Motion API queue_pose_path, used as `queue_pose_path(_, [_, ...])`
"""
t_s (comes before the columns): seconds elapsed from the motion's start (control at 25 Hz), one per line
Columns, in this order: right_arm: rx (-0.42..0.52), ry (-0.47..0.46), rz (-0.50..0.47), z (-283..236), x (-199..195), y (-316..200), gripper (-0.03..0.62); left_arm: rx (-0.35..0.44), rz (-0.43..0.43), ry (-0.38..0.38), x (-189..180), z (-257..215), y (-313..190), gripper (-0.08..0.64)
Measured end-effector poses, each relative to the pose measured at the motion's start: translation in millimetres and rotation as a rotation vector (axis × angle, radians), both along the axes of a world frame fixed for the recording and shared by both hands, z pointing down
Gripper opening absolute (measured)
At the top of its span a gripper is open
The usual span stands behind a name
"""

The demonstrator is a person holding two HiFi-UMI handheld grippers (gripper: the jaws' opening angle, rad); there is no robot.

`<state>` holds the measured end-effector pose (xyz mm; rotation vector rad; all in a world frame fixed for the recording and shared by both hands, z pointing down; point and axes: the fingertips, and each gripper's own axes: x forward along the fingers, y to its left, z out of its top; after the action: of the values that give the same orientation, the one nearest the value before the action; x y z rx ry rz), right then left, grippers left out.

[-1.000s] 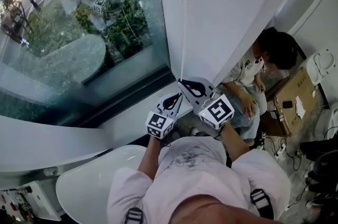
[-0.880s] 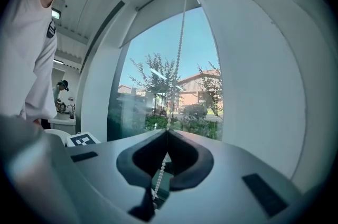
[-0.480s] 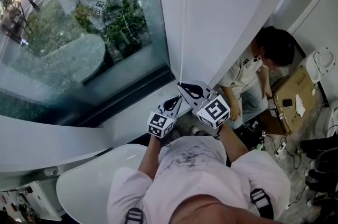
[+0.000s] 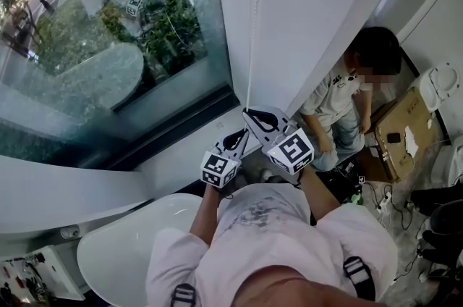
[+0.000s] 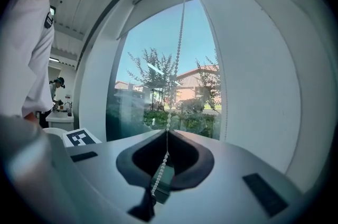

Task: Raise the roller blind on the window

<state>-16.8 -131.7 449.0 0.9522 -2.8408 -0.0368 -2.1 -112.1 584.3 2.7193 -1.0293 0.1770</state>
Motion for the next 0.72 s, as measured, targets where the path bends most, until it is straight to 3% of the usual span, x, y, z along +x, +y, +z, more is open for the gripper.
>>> queue_pose_path(0.72, [0.070,0.081,0.077,-11.5,8.4,-10.6,0.063,0.033,-0.047,0.047,-9.9,-22.8,-14.6,0.009])
